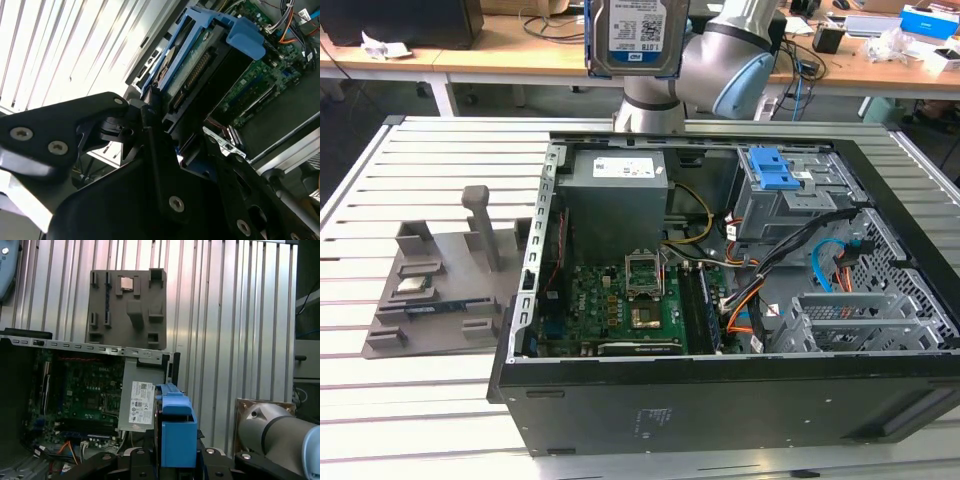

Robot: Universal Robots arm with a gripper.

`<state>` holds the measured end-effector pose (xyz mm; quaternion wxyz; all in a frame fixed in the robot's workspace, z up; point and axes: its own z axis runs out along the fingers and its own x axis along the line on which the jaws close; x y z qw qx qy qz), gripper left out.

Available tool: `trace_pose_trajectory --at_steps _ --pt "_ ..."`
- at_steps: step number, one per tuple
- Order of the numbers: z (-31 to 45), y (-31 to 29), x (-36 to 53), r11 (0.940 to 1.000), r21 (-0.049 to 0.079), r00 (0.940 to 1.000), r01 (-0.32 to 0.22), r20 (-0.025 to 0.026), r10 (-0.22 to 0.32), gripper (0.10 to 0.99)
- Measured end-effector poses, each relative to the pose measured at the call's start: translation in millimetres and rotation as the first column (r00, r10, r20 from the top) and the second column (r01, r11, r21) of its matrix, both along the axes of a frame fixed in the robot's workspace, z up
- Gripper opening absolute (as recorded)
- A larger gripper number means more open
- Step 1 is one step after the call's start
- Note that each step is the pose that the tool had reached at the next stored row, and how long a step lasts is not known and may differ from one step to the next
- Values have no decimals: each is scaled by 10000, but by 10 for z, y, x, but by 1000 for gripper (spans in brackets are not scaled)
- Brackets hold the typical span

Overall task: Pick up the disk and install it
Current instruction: 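Pick up the disk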

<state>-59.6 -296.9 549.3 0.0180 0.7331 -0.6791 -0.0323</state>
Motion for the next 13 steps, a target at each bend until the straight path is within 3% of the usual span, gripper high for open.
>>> trace_pose_trajectory --at_steps 7,13 --pt "0 0 278 10000 0 10000 -2 -4 2 365" --pt "-1 0 426 10000 1 10000 -1 -4 1 365"
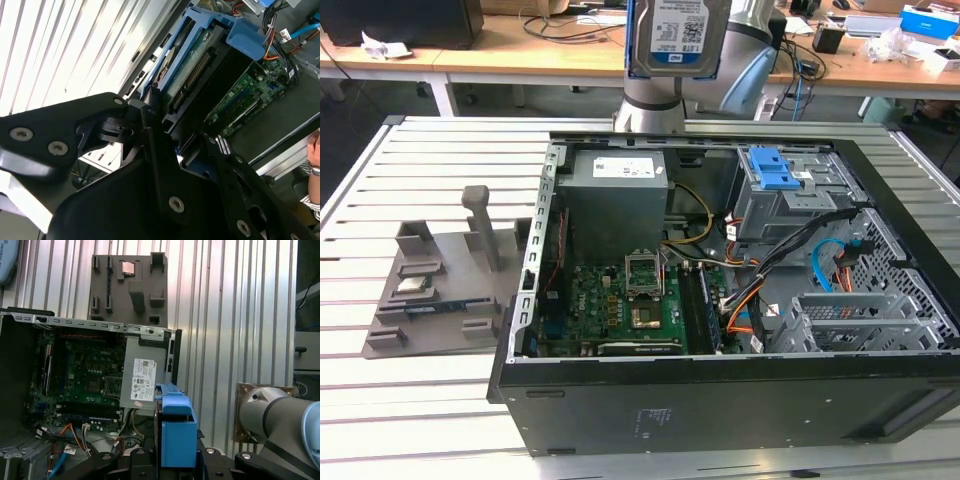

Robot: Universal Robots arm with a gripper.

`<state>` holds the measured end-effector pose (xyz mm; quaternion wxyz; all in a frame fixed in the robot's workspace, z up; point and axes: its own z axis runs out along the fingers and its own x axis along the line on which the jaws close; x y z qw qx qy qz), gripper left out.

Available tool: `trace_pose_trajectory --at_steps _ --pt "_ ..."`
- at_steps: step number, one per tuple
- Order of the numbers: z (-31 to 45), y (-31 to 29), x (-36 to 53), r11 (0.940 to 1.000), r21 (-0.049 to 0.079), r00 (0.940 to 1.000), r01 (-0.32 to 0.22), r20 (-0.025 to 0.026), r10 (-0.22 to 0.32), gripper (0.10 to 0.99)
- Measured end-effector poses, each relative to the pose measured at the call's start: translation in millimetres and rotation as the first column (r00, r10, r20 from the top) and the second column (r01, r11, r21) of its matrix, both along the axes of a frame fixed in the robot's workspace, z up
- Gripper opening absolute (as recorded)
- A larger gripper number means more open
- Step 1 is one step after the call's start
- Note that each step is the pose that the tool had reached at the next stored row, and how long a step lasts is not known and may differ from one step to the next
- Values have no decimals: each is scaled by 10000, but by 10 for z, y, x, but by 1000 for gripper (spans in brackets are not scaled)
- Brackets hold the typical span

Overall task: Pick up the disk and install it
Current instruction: 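Pick up the disk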

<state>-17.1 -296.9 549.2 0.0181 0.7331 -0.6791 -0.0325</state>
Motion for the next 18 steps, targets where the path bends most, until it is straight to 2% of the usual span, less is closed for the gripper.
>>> trace_pose_trajectory --at_steps 1,6,11,14,18 --pt "0 0 25 10000 1 10000 -2 -1 2 365" --pt "1 -10 29 10000 -2 10000 -2 -1 2 365" --pt "-2 -105 28 10000 0 10000 0 0 0 365" --pt "-9 -199 28 10000 0 10000 0 -1 0 365" --pt "-16 -240 29 10000 -5 10000 -2 -2 2 365"
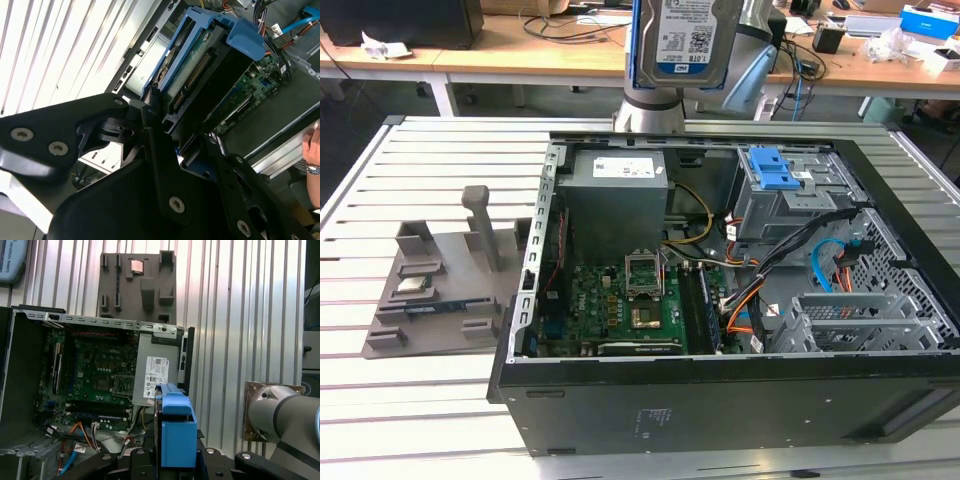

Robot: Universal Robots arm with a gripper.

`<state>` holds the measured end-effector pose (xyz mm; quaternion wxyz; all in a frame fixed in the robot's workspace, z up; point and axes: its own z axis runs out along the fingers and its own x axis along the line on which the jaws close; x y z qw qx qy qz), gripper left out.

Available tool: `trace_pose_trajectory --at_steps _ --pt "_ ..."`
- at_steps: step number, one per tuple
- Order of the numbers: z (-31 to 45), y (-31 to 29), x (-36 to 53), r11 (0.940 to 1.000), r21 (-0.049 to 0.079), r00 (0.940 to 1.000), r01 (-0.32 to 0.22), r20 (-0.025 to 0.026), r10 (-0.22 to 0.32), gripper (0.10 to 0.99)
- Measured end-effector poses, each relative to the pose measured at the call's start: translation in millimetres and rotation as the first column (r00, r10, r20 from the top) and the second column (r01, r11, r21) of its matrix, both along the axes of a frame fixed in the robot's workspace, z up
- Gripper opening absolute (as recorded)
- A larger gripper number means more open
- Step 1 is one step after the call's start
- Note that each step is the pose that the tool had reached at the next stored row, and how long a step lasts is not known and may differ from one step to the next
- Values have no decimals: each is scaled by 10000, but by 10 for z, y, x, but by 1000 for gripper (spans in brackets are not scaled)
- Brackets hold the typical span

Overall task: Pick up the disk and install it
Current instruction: 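Pick up the disk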

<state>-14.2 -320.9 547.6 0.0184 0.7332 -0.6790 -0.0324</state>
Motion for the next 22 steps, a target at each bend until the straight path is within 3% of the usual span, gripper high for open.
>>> trace_pose_trajectory --at_steps 3,14,22 --pt "-5 -64 -1 10000 2 10000 2 1 -2 365" --pt "-9 -127 0 10000 1 10000 1 1 -1 365" --pt "-13 -233 -1 10000 2 10000 2 1 -2 365"
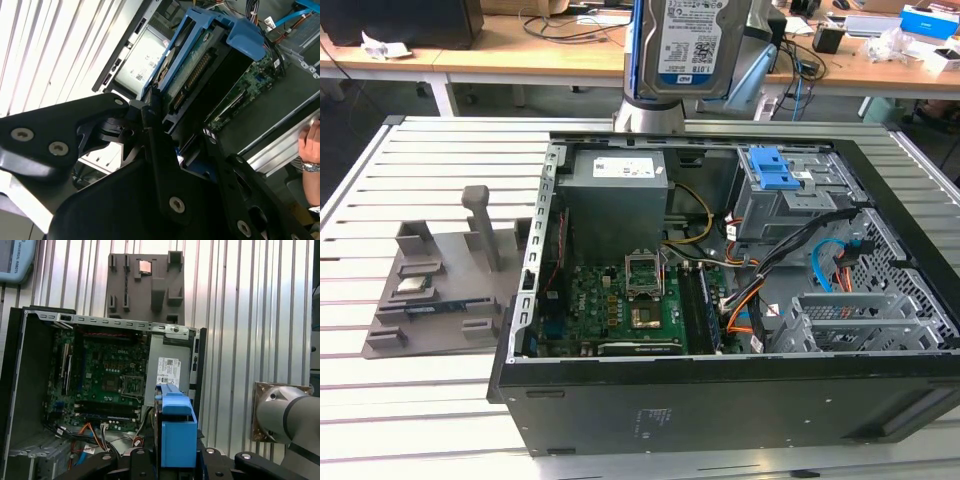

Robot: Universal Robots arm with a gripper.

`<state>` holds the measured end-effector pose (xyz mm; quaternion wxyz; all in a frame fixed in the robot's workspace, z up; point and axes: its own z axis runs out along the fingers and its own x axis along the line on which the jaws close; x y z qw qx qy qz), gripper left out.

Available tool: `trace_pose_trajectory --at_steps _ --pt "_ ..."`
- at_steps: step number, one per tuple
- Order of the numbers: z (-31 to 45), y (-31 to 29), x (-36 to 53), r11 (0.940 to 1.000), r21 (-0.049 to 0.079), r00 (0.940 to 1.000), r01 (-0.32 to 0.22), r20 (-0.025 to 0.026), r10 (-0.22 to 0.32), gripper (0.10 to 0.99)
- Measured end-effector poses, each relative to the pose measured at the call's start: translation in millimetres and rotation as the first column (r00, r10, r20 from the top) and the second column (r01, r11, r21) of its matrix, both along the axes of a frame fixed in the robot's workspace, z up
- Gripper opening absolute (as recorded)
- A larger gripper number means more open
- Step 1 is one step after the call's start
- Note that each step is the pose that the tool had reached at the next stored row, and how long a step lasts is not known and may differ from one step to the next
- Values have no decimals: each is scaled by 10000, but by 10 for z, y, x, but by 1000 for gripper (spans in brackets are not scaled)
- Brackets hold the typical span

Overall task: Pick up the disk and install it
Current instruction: 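Pick up the disk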

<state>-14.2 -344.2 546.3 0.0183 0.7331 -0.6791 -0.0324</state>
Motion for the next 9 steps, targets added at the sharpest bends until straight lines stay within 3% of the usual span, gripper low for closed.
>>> trace_pose_trajectory --at_steps 9 --pt "-4 -79 0 10000 0 10000 0 0 0 365"
